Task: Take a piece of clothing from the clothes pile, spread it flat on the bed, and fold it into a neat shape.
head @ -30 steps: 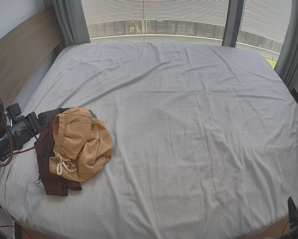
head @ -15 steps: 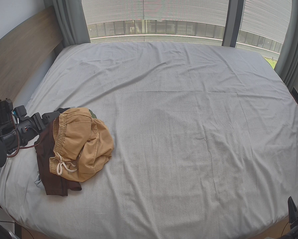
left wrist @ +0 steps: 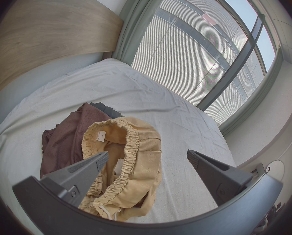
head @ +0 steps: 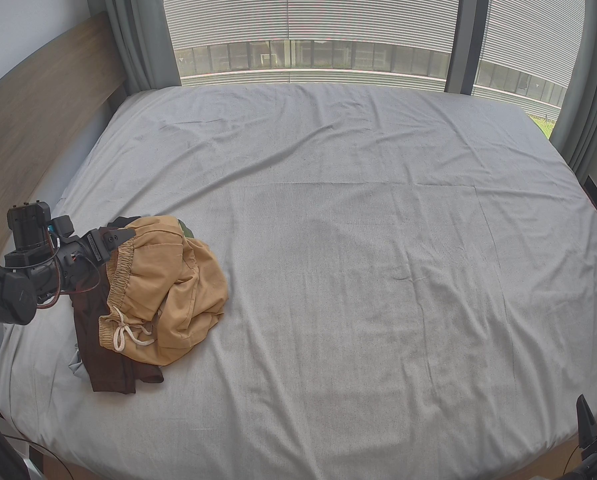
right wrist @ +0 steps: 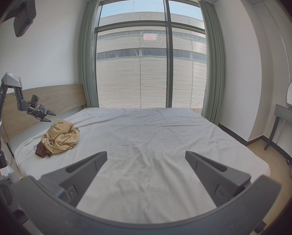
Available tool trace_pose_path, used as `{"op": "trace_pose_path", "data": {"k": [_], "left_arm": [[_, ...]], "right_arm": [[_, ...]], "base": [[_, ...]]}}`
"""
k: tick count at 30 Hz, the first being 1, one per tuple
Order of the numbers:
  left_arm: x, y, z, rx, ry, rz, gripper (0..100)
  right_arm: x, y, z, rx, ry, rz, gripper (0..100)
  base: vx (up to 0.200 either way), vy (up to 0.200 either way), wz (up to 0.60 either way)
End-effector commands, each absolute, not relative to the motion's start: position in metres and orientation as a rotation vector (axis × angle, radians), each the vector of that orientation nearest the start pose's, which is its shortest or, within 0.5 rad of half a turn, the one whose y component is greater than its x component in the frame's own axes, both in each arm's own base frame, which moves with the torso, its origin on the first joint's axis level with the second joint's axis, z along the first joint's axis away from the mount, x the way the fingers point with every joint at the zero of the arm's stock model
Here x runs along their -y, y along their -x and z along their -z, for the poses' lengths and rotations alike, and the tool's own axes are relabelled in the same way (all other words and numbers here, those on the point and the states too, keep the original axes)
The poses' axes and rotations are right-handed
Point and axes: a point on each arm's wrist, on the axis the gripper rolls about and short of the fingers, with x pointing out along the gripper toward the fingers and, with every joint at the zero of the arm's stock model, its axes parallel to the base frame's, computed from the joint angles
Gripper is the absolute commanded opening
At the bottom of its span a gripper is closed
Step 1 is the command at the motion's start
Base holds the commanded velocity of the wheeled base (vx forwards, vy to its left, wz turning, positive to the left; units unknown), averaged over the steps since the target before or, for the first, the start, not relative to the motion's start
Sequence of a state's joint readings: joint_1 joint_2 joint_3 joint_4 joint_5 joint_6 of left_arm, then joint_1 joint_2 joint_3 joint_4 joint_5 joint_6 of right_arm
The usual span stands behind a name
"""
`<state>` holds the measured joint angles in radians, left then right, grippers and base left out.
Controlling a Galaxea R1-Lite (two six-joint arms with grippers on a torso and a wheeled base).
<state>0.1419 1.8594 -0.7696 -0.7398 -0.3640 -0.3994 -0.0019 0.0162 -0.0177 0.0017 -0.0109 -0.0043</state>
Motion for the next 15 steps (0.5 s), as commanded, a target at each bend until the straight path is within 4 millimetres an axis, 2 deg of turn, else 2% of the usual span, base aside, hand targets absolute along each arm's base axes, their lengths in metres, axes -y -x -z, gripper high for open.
{"op": "trace_pose_path", "data": {"k": [1, 15], "left_arm": [[-0.033, -0.334, -0.126, -0.4, 0.483, 0.166, 100], [-0.021, -0.359, -0.115, -0.414, 0.482, 0.194, 100]], "right_arm": [[0.0, 0.023, -0.076, 0.0, 0.005, 0.012, 100], [0.0, 0.023, -0.076, 0.0, 0.003, 0.014, 100]], "base": [[0.0, 0.0, 0.0], [0.0, 0.0, 0.0]]}}
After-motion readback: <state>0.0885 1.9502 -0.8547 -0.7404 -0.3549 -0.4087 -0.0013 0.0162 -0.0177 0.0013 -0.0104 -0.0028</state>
